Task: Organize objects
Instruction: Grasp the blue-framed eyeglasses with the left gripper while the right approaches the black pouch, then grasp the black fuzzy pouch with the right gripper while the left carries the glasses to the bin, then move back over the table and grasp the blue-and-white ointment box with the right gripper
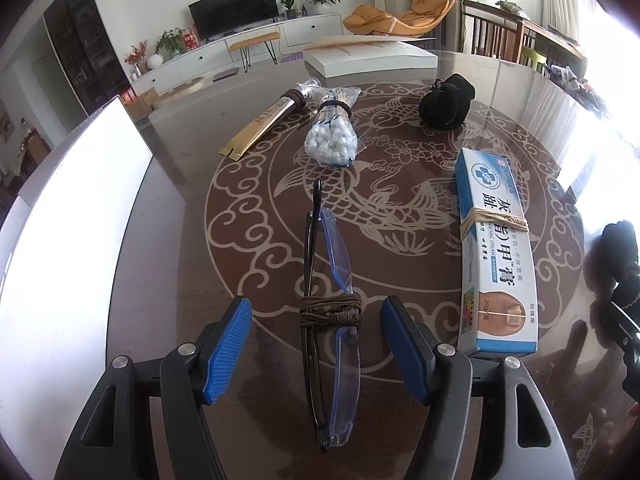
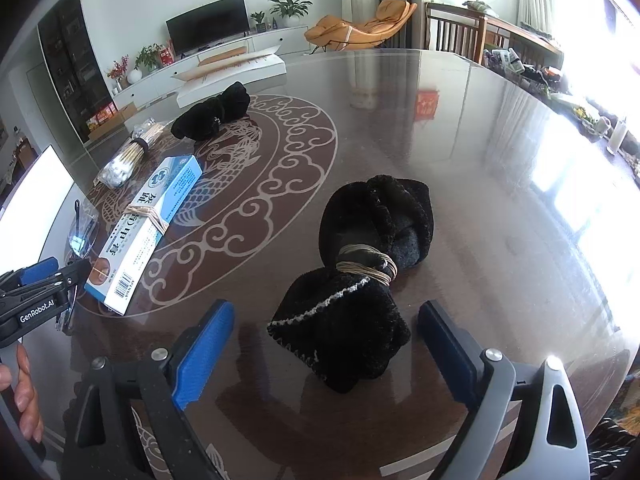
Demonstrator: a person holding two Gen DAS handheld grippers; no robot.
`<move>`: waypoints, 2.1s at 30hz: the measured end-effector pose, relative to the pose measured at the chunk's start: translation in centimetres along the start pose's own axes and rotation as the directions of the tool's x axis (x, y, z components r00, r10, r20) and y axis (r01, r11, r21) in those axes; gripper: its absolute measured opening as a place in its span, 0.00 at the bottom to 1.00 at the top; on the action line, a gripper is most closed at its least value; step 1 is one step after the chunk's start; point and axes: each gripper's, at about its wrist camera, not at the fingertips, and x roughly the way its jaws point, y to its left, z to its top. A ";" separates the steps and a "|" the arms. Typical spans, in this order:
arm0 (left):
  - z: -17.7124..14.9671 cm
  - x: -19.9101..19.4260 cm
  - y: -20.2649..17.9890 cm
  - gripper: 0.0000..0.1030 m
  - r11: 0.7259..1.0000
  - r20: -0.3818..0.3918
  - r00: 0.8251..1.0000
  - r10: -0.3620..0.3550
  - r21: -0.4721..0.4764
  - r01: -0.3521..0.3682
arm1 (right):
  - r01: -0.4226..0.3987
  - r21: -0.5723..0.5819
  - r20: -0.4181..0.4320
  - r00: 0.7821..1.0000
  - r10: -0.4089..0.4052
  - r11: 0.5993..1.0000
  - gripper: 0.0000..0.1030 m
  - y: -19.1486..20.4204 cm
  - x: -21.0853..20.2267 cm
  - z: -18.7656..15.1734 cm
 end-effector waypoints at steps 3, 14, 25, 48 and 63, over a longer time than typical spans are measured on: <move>0.1 -0.1 -0.3 0.54 1.000 0.015 1.000 -0.017 0.023 0.017 | -0.002 0.025 0.001 1.000 0.002 1.000 0.91 -0.4 -0.2 0.1; -0.5 -1.0 -1.4 0.26 0.999 0.049 0.999 -0.015 0.049 0.013 | -0.021 0.001 -0.040 0.999 0.022 1.000 0.35 -1.2 0.5 2.2; -1.6 -10.5 4.5 0.26 0.976 0.163 0.974 -0.155 -0.128 0.177 | -0.259 -0.017 -0.011 0.966 0.259 0.966 0.33 1.9 -6.1 3.4; -9.7 -16.7 27.6 0.69 0.812 0.015 0.945 0.327 -0.517 -0.273 | -0.669 -0.327 -0.138 0.733 0.666 0.668 0.85 27.4 -13.8 0.8; -7.1 -12.0 3.1 0.84 0.984 0.043 0.990 -0.137 -0.111 0.141 | -0.253 -0.017 -0.094 0.964 0.250 0.967 0.86 8.2 -0.2 1.3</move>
